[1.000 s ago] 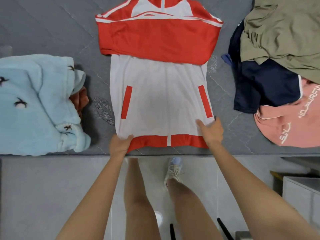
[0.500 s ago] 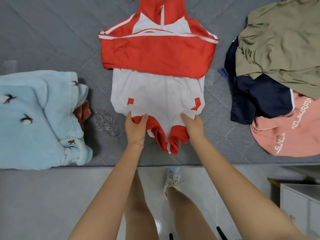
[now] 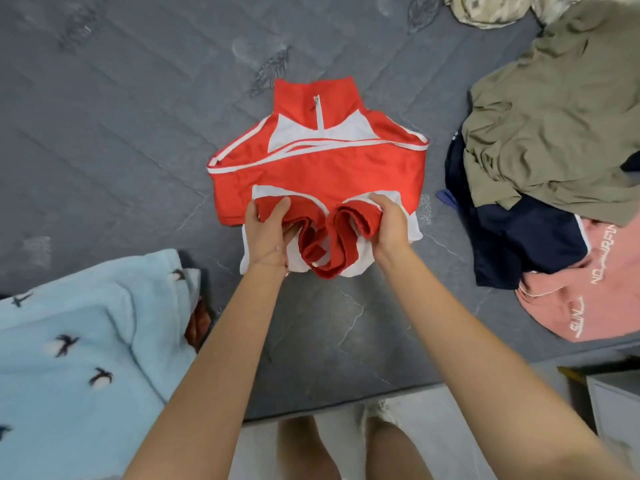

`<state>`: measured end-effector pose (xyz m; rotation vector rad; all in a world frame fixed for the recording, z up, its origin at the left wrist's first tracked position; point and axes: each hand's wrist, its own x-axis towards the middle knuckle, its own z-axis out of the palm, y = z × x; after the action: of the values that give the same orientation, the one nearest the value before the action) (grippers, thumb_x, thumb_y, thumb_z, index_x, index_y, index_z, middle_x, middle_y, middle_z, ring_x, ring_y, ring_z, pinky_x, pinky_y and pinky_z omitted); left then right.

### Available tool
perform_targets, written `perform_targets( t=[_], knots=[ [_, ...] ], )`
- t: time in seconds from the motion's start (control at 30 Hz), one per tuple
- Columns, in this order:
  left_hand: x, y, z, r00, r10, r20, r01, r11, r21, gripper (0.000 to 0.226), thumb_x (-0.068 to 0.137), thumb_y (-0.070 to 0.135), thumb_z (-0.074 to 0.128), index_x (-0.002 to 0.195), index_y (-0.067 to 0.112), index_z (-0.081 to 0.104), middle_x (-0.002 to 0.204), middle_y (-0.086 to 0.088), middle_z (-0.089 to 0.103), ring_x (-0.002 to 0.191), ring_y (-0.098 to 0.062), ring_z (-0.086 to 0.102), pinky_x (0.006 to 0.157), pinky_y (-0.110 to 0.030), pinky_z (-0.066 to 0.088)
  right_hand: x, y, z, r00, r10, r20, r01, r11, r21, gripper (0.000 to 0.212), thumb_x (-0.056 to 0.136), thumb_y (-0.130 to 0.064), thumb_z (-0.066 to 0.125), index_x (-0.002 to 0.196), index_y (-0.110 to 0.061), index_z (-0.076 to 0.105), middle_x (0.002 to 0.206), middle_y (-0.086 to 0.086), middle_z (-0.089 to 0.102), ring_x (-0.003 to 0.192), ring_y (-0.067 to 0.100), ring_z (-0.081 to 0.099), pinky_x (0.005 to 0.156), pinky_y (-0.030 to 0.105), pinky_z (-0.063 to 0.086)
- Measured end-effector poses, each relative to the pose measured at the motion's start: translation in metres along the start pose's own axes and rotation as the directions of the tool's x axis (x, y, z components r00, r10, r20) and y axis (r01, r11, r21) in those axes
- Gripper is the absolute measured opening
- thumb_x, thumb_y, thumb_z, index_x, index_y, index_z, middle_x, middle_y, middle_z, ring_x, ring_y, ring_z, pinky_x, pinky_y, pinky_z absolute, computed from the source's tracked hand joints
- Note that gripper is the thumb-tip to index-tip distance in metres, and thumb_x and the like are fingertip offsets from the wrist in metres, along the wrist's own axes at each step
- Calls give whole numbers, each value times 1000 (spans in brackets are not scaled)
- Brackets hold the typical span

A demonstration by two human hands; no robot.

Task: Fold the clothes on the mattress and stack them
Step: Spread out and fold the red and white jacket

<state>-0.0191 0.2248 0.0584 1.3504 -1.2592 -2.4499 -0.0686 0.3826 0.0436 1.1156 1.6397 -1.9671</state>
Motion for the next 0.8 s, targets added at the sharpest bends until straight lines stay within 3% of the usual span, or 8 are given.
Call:
perform_targets(
  t=[0.13,0.33,0.4,0.5,0.6,0.7,0.77,0.8],
  knots=[
    [30,19,2,1000,-12,-7,12,1000,8,38,90,9,66,121,25,51,117,-4,63,102,-23,65,66,-30,59,22,-15,23,997,13,-80,-4,994,107,35,87,-16,64,117,1,65,115,20,68,106,34,66,101,50,49],
    [80,30,7,998,2,-55,-4,999,-33,45,90,11,67,128,27,48,125,-5,60,102,-23,67,73,-38,61,70,-43,29,982,-25,-189,44,994,98,33,91,-17,64,120,-1,63,116,16,68,107,31,66,98,47,52],
    [96,32,11,997,20,-72,-23,999,-40,48,90,10,66,130,25,45,123,-5,61,95,-21,70,77,-42,60,86,-54,30,980,-11,-200,29,996,88,34,90,-17,65,121,-4,63,111,11,70,99,26,67,96,44,53],
    [116,36,20,992,31,-122,-37,998,-45,60,92,8,64,143,17,34,129,-11,57,90,-20,71,79,-46,59,107,-69,32,977,-17,-212,35,996,81,35,89,-16,65,123,-6,62,111,9,70,98,23,67,95,42,54],
    [136,41,29,985,44,-167,-57,996,-73,59,94,3,58,144,10,28,134,-19,51,96,-28,67,81,-50,57,125,-86,36,980,-37,-194,47,998,47,33,90,-17,64,121,-8,62,114,8,69,106,24,66,99,41,52],
    [157,50,37,981,51,-185,-78,986,-145,43,96,-2,53,133,7,34,114,-16,57,94,-32,63,74,-49,59,143,-102,43,979,-71,-191,80,996,38,24,93,-18,61,115,-8,62,120,11,66,112,25,63,104,42,47],
    [170,58,43,977,60,-207,-100,976,-192,46,96,-2,51,137,5,31,105,-12,57,92,-30,62,69,-45,60,155,-113,50,979,-86,-186,100,993,64,6,95,-16,59,97,-10,60,103,10,67,99,24,64,103,42,49],
    [177,61,47,974,59,-218,-107,971,-215,49,96,-3,51,140,4,28,107,-12,56,90,-28,63,68,-42,60,160,-118,53,982,-84,-166,101,990,95,10,96,-14,58,87,-11,57,91,8,65,88,22,63,99,40,51]
  ],
)
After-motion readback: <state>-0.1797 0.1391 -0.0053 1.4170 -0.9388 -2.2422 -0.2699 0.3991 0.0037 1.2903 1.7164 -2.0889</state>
